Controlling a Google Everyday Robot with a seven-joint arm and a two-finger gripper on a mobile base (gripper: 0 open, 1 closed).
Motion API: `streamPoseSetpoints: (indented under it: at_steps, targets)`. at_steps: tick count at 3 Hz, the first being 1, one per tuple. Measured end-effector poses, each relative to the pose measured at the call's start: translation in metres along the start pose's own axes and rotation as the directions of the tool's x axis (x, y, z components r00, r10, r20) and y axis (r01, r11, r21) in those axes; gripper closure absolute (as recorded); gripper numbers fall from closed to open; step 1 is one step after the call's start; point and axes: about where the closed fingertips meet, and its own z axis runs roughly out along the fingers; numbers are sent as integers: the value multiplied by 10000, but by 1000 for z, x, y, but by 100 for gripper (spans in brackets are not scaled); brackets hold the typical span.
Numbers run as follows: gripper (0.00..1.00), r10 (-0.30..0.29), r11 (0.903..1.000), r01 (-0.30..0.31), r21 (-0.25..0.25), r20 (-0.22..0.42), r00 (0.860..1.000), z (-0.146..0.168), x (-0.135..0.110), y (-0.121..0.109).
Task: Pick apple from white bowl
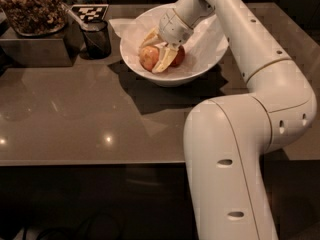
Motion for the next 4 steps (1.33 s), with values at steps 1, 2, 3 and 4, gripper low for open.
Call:
streamPoseSetpoints:
  at_steps: [1, 2, 3, 4]
  targets:
    - [98, 157, 9998, -157, 125, -34, 9999, -4, 2, 2]
    - [100, 263, 9978, -252, 620, -174, 9995, -26, -4, 3]
    - [100, 163, 9920, -153, 1251, -68, 9998, -57, -21, 6]
    - [100, -197, 9854, 119, 1697, 444, 9988, -85, -52, 14]
